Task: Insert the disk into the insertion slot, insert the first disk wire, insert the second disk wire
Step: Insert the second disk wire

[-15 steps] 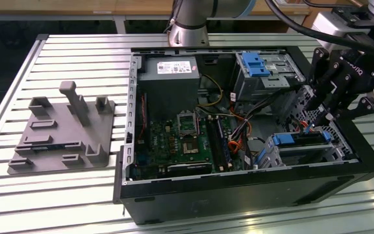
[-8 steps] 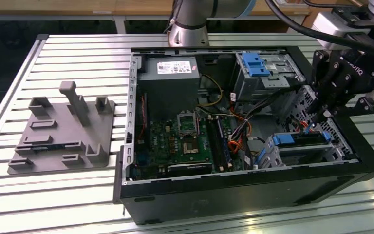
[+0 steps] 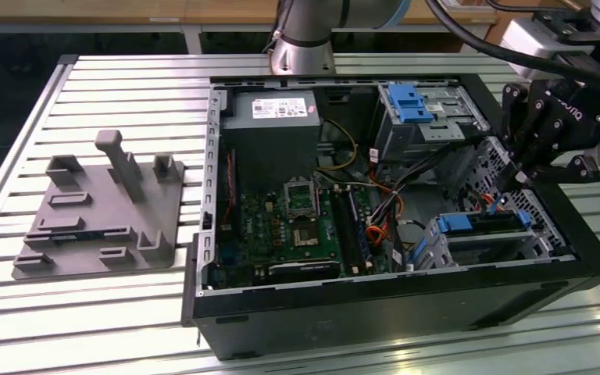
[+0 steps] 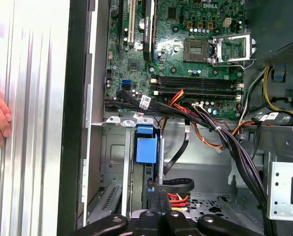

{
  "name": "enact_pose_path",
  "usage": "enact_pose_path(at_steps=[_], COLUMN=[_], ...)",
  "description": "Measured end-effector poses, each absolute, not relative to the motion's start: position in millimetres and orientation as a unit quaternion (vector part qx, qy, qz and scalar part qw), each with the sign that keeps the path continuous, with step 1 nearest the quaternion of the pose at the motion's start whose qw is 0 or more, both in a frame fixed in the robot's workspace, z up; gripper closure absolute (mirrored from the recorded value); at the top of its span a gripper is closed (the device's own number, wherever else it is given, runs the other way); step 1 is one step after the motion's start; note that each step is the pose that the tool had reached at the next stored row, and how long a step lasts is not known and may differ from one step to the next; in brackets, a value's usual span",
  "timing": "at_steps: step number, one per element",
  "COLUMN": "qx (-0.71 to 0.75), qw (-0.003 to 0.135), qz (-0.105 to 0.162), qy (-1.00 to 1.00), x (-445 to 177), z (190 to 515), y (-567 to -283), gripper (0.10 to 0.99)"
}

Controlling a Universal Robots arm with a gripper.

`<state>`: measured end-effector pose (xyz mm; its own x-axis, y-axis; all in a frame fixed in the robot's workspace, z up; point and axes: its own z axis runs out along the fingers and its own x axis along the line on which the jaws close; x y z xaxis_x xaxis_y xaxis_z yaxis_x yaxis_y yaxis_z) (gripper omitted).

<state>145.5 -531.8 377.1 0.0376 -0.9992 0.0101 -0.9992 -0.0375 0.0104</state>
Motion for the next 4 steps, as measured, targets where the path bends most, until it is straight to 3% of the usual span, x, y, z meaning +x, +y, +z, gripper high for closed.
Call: enact_pose_path(at_steps=[4], qx=[0.720], qw=[0.007], qz=[0.000], qy=[-0.694], x=[145.5], z=[377.2], y=[-531.8], gripper=[0.984])
